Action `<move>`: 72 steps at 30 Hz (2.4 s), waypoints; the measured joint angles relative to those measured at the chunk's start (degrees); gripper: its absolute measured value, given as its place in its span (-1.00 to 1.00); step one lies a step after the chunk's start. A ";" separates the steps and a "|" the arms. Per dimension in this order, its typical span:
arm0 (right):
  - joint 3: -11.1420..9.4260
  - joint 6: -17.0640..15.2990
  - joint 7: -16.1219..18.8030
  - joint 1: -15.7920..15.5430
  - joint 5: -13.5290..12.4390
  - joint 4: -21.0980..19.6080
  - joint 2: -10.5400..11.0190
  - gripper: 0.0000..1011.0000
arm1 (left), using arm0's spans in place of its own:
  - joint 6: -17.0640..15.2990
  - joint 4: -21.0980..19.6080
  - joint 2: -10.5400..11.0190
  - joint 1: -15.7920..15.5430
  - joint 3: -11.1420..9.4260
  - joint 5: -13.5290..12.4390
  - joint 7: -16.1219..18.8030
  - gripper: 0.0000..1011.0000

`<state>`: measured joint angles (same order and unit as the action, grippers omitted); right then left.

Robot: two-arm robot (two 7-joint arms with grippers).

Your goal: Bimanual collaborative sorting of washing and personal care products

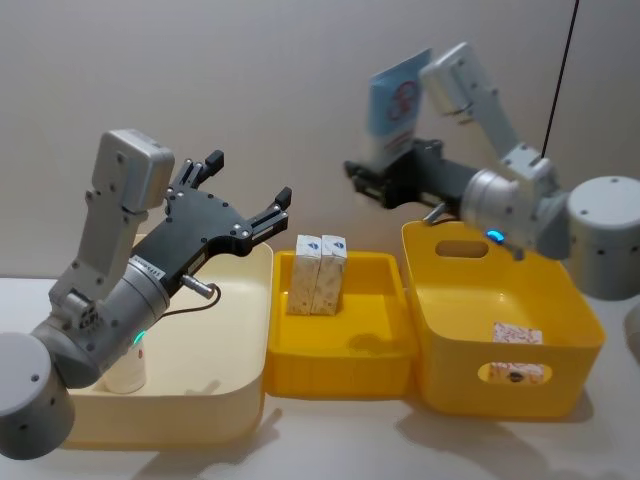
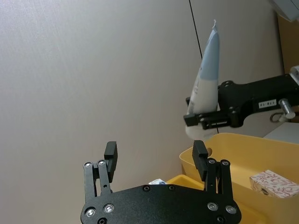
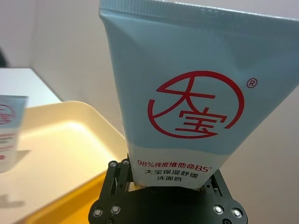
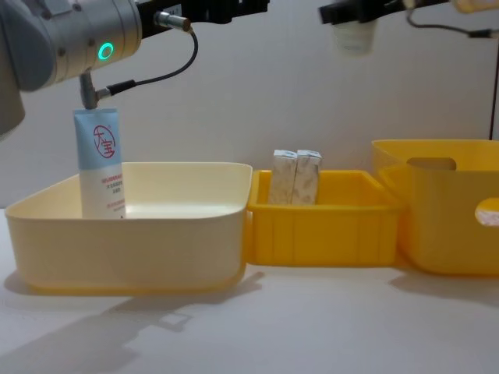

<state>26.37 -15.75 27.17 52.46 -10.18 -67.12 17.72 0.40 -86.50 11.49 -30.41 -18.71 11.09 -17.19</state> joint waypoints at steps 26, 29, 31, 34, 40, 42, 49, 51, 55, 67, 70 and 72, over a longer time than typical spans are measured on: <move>-6.52 -14.80 -4.35 -0.67 -1.01 -1.90 3.52 0.15 | 0.00 0.00 0.00 0.00 0.00 0.00 0.00 0.98; -6.98 -17.40 -3.59 -0.58 -2.06 -1.24 3.12 0.15 | 0.00 0.00 0.00 0.00 0.00 0.00 0.00 0.98; -7.08 -18.53 -3.18 -0.45 -2.53 -0.88 2.95 0.15 | 0.00 0.00 0.00 0.00 0.00 0.00 0.00 0.98; -7.16 -20.24 -2.41 -0.12 -3.32 0.03 2.50 0.15 | 0.01 0.00 0.00 0.00 0.00 0.00 0.00 0.98; -7.17 -22.76 -1.11 0.40 -4.65 1.66 1.71 0.15 | 0.01 0.00 0.00 0.00 0.00 0.00 0.00 0.98; -7.17 -23.26 -0.84 0.49 -4.92 1.95 1.56 0.15 | 0.01 0.00 0.00 0.00 0.00 0.00 0.00 0.98; -7.15 -24.84 0.00 0.83 -5.83 3.00 1.04 0.26 | 0.01 0.00 0.00 0.00 0.00 0.00 0.00 0.98; -7.14 -25.04 0.08 0.88 -5.94 3.16 0.98 0.38 | 0.01 0.00 0.00 0.00 0.00 0.00 0.00 0.98; -7.13 -25.58 0.39 1.01 -6.21 3.52 0.83 0.57 | 0.01 0.00 0.00 0.00 0.00 0.00 0.00 0.98; -7.11 -26.24 0.76 1.14 -6.57 3.96 0.60 0.63 | 0.01 0.00 0.00 0.00 0.00 0.00 0.00 0.98; -7.11 -26.34 0.80 1.16 -6.64 4.02 0.56 0.44 | 0.01 0.00 0.00 0.00 0.00 0.01 0.00 0.98; -7.11 -26.39 0.82 1.17 -6.66 4.05 0.55 0.36 | 0.01 0.00 0.00 0.00 0.00 0.01 0.00 0.98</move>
<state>19.26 -42.14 27.99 53.63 -16.84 -63.08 18.27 0.40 -86.50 11.49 -30.42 -18.71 11.10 -17.19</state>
